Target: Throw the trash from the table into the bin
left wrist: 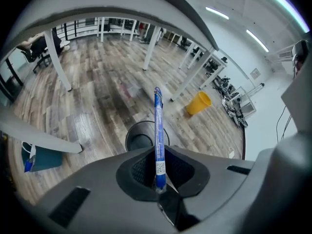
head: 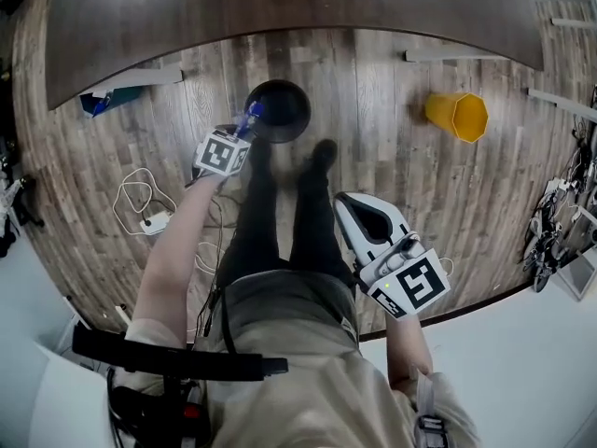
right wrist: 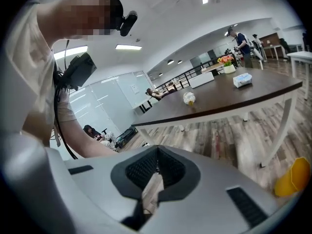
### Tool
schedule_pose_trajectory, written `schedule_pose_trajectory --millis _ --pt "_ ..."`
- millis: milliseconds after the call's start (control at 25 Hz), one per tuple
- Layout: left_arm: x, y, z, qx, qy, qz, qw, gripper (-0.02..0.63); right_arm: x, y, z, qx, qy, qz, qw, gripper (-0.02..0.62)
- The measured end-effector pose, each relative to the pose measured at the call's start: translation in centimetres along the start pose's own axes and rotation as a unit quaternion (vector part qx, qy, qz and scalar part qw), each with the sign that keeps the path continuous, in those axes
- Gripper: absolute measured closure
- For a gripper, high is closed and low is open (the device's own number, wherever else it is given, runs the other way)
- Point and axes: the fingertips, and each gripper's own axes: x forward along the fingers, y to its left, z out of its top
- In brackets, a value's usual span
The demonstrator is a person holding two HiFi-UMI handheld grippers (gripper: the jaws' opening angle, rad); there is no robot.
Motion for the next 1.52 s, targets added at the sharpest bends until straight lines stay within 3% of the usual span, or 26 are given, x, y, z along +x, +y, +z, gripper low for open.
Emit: schedule_pose_trajectory --millis 400,720,1080,1280,1520 --pt "8.7 1.8 -1.3 0.028 0.039 0.000 0.9989 0.572 2.3 -4.6 -6.9 0.043 0.027 0.004 0.999 0.584" --pt "14.8 3.4 -2.7 0.044 0.068 0.001 0.9967 0.572 4.8 -8.2 -10.2 0.061 0.044 0.011 0.997 0.584" --pt "20.7 3.2 -4.4 0.077 0.093 0.008 0.9927 0.571 6.3 -10.1 -12.2 0.076 0.046 0.020 0.996 0.584" --pt "22.7 3.8 -5.2 0.056 0.099 0.009 0.9935 0.571 7.4 -10.4 -13.5 0.082 0.052 0.028 0.995 0.584" --pt "24.8 4.0 -5.9 0.074 0.119 0.004 0.9901 0.571 7.9 -11.2 -14.8 0.098 0.058 0.028 0.993 0.584"
